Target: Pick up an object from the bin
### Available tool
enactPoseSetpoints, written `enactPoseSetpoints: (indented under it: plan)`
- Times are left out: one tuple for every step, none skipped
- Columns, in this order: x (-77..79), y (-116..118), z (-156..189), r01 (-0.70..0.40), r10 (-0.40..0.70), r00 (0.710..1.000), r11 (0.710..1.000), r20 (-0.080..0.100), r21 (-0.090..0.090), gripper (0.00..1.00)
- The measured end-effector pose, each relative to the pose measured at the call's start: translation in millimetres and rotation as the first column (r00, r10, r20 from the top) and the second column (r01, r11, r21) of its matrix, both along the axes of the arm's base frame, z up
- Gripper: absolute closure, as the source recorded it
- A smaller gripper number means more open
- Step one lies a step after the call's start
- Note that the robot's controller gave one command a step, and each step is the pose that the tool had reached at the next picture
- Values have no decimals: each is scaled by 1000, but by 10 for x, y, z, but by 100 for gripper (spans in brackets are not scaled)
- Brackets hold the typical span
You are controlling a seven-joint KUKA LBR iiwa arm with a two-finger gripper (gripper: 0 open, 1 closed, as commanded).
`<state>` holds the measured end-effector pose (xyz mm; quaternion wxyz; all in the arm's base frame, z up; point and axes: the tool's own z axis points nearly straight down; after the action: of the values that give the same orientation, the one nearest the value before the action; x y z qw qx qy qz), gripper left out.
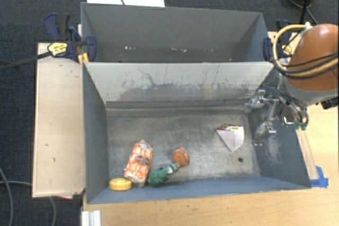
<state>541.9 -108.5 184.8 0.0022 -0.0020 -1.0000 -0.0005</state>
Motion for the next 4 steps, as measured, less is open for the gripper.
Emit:
enactPoseSetpoints:
  plan:
    - [18,4,42,-3,3,1000,1000,8,-1,0]
    - [19,5,42,-3,4,1000,1000,8,-1,0]
    - [-133,-67,-52,-7,7,1000,1000,8,-1,0]
    - [-33,83,-543,9,-9,1000,1000,15,-3,0]
